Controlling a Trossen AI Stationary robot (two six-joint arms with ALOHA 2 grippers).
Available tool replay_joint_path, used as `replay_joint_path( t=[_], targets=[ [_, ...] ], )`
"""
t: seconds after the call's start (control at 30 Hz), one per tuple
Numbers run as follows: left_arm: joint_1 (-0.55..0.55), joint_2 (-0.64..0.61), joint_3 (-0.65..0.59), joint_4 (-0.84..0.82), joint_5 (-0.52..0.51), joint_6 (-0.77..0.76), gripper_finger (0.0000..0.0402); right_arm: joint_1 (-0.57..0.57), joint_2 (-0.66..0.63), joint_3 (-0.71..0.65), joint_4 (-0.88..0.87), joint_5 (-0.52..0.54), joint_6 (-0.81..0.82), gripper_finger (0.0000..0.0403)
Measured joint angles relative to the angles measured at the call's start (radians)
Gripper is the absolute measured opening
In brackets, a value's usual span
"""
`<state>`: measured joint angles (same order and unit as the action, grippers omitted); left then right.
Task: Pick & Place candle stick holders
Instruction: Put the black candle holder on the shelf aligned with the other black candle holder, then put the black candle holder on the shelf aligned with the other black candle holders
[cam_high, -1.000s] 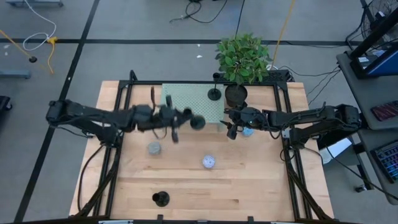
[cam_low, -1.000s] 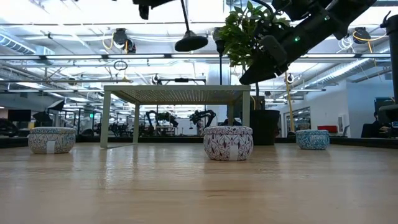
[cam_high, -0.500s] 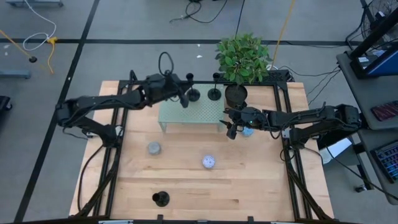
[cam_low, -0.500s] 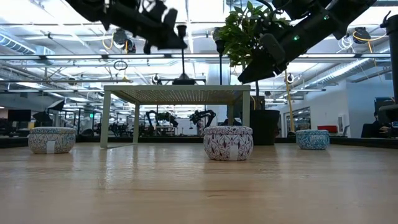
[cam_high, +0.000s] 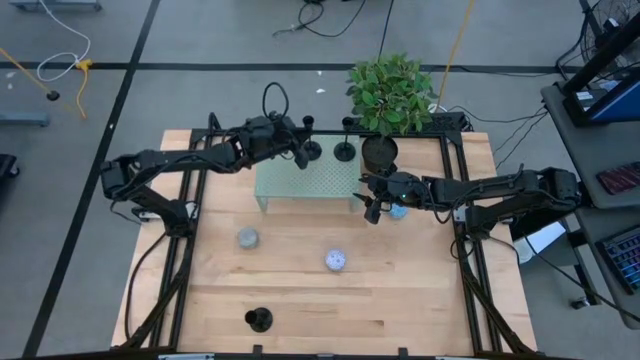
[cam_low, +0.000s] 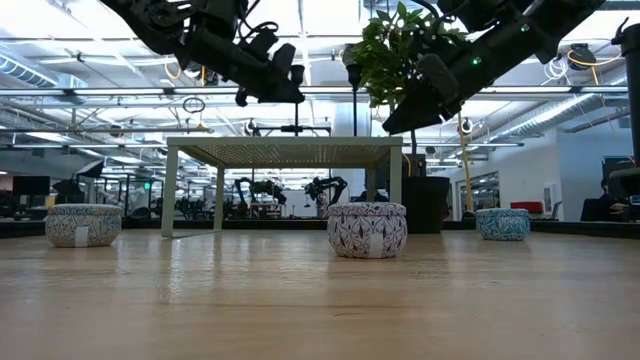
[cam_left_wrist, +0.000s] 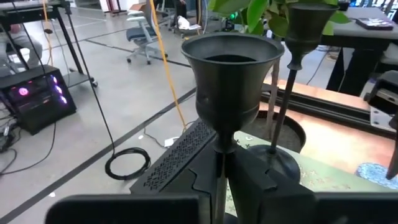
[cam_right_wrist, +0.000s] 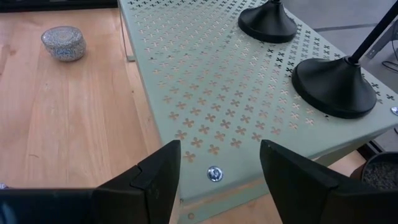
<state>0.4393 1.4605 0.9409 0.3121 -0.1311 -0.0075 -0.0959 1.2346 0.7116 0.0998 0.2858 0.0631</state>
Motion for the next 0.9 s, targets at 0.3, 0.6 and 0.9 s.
replay_joint_path(
  t=[0.3, 0.6, 0.9],
  targets=[
    [-0.001, 0.0, 0.0, -0.008, -0.001, 0.03, 0.0042, 0.0, 0.0, 0.0, 0.0, 0.0, 0.0, 0.0212],
    [-0.005, -0.009, 0.0, -0.057, -0.025, 0.014, 0.0119, 0.0, 0.0, 0.0, 0.0, 0.0, 0.0, 0.0212],
    [-0.101, -0.2, -0.001, -0.301, -0.02, 0.107, 0.018, 0.0, 0.0, 0.0, 0.0, 0.0, 0.0, 0.0212]
  ],
)
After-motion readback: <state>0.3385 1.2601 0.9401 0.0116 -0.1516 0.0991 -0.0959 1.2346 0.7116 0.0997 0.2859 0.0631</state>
